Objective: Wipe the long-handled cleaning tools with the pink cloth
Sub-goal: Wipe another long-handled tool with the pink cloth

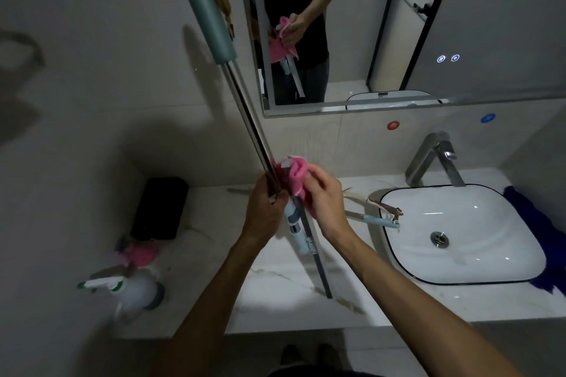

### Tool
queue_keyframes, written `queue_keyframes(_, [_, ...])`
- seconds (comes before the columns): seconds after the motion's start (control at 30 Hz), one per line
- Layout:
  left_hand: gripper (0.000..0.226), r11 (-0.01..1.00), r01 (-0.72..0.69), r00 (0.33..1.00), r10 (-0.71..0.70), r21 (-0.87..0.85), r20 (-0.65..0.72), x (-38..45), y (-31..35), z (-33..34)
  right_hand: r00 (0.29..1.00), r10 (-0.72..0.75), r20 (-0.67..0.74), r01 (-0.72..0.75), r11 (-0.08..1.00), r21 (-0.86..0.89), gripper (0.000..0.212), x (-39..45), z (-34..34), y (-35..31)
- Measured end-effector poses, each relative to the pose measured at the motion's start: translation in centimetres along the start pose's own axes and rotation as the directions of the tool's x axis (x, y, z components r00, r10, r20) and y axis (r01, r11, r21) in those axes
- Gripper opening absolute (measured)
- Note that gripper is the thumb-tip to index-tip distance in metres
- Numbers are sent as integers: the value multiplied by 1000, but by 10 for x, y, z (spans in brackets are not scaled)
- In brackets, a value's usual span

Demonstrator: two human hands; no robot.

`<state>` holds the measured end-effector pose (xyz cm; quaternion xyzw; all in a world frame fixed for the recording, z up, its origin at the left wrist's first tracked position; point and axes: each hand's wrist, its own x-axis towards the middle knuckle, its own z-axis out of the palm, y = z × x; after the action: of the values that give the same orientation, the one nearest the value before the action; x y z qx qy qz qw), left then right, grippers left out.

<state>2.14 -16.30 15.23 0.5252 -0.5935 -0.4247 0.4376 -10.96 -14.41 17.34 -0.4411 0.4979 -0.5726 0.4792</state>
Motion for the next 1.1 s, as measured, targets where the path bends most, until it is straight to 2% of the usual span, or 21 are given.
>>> queue_keyframes(0.07, [28, 999, -22, 999, 21, -28, -35, 0, -3, 0, 995, -100, 3, 99, 978, -182, 25, 1, -2, 2])
queue_keyframes(0.13, [25, 998, -68, 996, 68, -2, -54, -1, -3, 0, 995, -95, 11, 94, 960, -263, 40, 4, -2, 1])
queue_keyframes(0.17, [23, 995, -101, 994, 102, 23, -50, -1, -3, 0, 997, -79, 18, 81, 962, -261, 43, 6, -2, 0])
queue_keyframes(0.23, [19, 981, -174, 983, 179, 90, -49, 1, -5, 0, 995, -89, 50, 99, 962, -254, 32, 9, -3, 0])
queue_keyframes(0.33, [18, 968, -205, 975, 215, 143, -57, 7, -1, -5, 991, -120, 59, 131, 963, -238, 21, 11, -4, 3])
queue_keyframes(0.47, [30, 944, -287, 955, 295, 161, -24, 8, 11, -7, 984, -175, 38, 179, 958, -225, 12, 12, -3, -1])
queue_keyframes(0.6, [33, 933, -316, 946, 323, 171, -18, 13, 15, -9, 973, -229, -39, 214, 947, -239, 16, 14, 1, -7])
queue_keyframes(0.7, [28, 951, -282, 956, 290, 124, -52, 14, 17, -9, 980, -190, -63, 173, 962, -210, 14, 14, 6, -12])
queue_keyframes(0.87, [21, 984, -174, 960, 163, -27, -228, 14, 29, -6, 983, -184, 27, 184, 945, -272, 16, 16, 8, -8])
queue_keyframes(0.97, [23, 989, -140, 942, 116, -53, -316, 18, 29, -7, 988, -139, 70, 154, 935, -319, 9, 13, 7, 2])
queue_keyframes(1.1, [24, 992, -130, 944, 122, -6, -308, 16, 20, -10, 988, -122, 93, 149, 905, -399, 13, 13, 6, 3])
